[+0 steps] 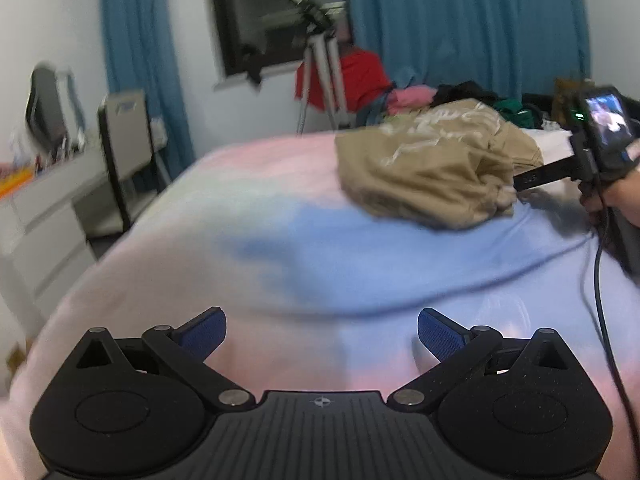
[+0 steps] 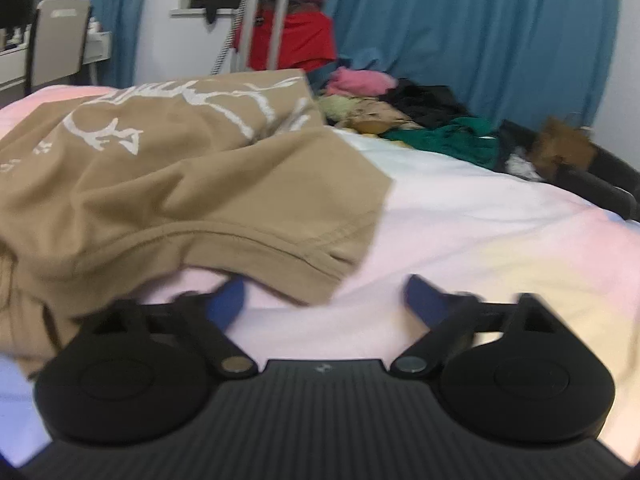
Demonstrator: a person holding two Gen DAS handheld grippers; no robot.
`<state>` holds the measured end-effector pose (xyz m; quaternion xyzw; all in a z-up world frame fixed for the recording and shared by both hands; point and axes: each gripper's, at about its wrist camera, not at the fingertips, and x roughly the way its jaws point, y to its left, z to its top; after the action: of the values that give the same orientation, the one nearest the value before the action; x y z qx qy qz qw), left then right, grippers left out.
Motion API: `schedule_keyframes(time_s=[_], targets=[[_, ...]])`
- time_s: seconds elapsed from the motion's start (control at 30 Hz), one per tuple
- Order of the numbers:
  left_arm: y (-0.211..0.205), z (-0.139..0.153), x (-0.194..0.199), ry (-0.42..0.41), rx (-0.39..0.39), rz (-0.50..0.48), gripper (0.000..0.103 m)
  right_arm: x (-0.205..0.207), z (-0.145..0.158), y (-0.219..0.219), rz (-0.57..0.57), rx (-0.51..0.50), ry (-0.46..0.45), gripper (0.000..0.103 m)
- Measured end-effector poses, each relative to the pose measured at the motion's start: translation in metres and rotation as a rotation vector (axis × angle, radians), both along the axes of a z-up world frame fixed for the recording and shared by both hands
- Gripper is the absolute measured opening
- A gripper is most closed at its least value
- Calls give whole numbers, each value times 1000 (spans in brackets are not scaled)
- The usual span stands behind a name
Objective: Fold clothes
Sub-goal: 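Reach the right gripper to the tan T-shirt and grasp its edge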
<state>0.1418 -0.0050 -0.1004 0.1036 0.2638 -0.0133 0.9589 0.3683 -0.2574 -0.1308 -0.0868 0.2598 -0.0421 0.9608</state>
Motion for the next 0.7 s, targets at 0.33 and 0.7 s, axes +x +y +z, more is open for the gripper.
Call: schedule_keyframes(time_s=[0.33, 0.7], targets=[[-34, -21, 6, -29, 114, -4, 103, -32, 41, 12, -8, 240, -161, 14], [-42, 34, -78, -186, 72, 14, 103, -189, 149, 18, 184, 290, -383, 13]])
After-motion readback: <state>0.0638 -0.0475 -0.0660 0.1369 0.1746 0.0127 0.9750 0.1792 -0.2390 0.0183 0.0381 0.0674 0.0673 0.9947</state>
